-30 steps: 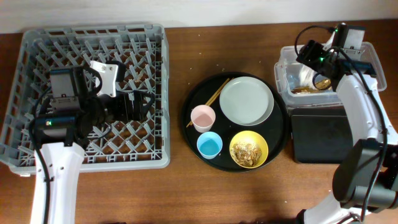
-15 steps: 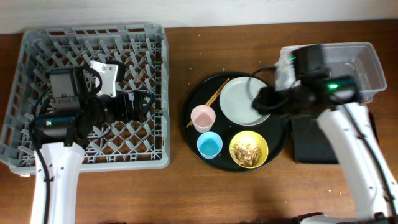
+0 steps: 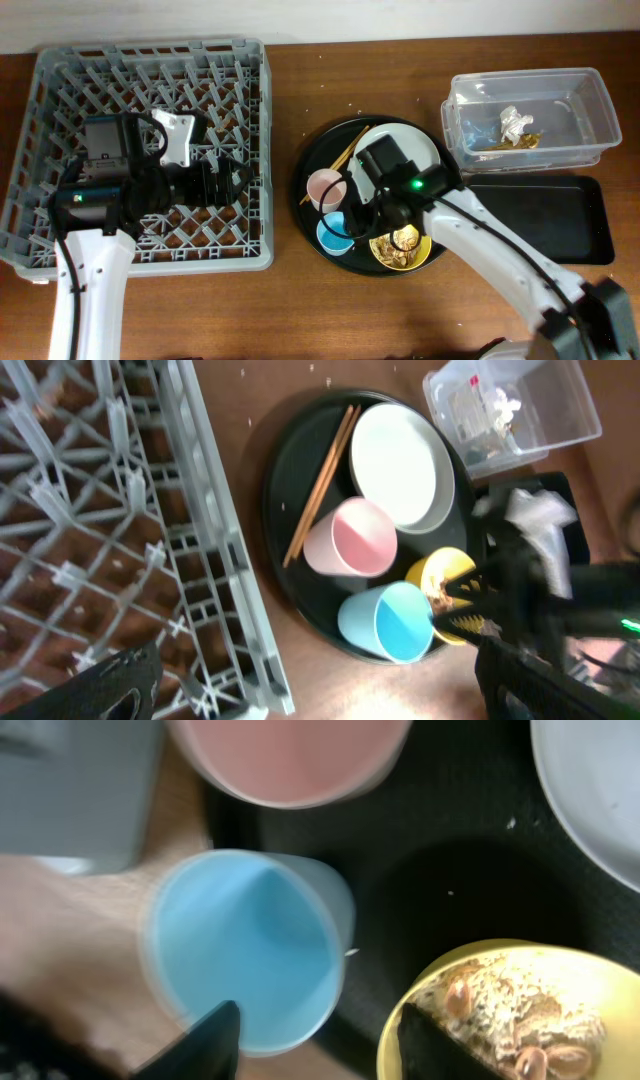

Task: Sort waste into correct bins and load items into the dishwasher rack
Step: 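Grasp the blue cup with right gripper and hand it to left gripper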

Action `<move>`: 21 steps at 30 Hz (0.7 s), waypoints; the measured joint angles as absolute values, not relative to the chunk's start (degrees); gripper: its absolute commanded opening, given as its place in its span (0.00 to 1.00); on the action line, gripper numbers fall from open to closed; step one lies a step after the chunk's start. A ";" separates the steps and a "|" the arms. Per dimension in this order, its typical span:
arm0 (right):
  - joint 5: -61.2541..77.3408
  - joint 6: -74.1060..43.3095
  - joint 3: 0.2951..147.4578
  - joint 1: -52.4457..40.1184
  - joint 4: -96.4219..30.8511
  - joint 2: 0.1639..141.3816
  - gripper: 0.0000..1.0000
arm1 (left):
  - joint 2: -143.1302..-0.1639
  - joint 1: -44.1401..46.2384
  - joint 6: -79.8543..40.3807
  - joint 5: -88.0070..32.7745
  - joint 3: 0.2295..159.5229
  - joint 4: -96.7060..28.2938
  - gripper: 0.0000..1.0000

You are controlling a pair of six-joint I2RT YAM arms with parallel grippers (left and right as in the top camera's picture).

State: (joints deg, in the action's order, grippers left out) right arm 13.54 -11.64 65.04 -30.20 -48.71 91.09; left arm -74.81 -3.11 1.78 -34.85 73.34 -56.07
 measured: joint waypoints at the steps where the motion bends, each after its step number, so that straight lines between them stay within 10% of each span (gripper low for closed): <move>1: 13.19 -11.86 64.66 -30.20 -48.31 92.18 0.12 | -74.81 -3.11 1.69 -35.14 73.34 -56.55 1.00; 14: 19.14 -8.84 83.99 -27.35 -64.73 88.14 0.04 | -74.81 -13.41 -5.87 -61.28 73.41 -50.81 1.00; 21: 46.30 -1.87 95.46 -20.97 -49.47 84.62 0.04 | -74.81 -13.85 -6.33 -79.40 73.41 -50.70 0.99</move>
State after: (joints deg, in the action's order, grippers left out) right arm 46.30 -1.87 95.46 -20.97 -49.47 84.62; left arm -74.81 -13.85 -6.33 -79.40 73.41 -50.70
